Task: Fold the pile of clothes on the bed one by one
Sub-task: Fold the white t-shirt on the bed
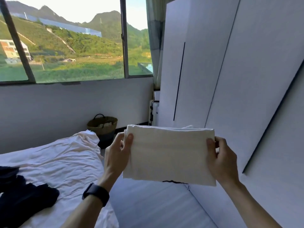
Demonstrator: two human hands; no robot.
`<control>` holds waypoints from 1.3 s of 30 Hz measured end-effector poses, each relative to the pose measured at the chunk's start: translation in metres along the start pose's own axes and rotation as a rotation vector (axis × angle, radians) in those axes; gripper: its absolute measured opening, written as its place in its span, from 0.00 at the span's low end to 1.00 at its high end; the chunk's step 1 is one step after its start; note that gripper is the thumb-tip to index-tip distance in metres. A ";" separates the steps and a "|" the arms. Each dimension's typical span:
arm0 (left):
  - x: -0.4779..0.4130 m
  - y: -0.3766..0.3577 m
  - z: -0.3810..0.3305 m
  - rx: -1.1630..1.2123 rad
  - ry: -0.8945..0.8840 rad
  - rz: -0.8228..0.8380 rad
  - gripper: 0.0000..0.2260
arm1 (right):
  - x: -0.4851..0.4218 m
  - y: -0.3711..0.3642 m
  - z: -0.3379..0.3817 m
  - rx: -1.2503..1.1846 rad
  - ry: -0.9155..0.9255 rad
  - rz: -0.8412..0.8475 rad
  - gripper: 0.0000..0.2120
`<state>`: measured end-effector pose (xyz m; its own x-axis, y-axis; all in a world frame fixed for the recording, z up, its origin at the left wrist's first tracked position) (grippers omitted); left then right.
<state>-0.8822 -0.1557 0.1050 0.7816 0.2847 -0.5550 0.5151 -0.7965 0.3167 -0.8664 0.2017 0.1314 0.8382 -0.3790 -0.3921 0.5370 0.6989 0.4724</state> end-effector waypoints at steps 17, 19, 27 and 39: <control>-0.047 0.057 0.106 -0.418 0.348 -0.555 0.17 | -0.166 -0.313 0.084 -0.277 0.352 0.564 0.22; -0.032 0.076 0.105 -0.472 0.396 -0.616 0.16 | -0.152 -0.351 0.100 -0.291 0.376 0.698 0.17; 0.065 0.150 0.162 -0.572 0.670 -0.825 0.19 | -0.038 -0.493 0.143 -0.244 0.477 1.101 0.10; 0.233 0.105 0.284 -0.335 1.297 -1.047 0.18 | 0.141 -0.654 0.075 0.256 0.636 1.590 0.13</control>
<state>-0.7461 -0.3247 -0.2092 -0.2511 0.9277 0.2764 0.8718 0.0927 0.4810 -1.0924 -0.3537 -0.1735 0.3883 0.8530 0.3488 -0.6577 -0.0086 0.7532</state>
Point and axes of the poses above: each hand's wrist, its own x-axis away from the middle knuckle, its own y-axis out of the back of the hand, z = x × y, the point moved 7 cm from there along -x, towards the middle knuckle, and after that the axes turned 11 degrees about -y, right-handed, at the moved point
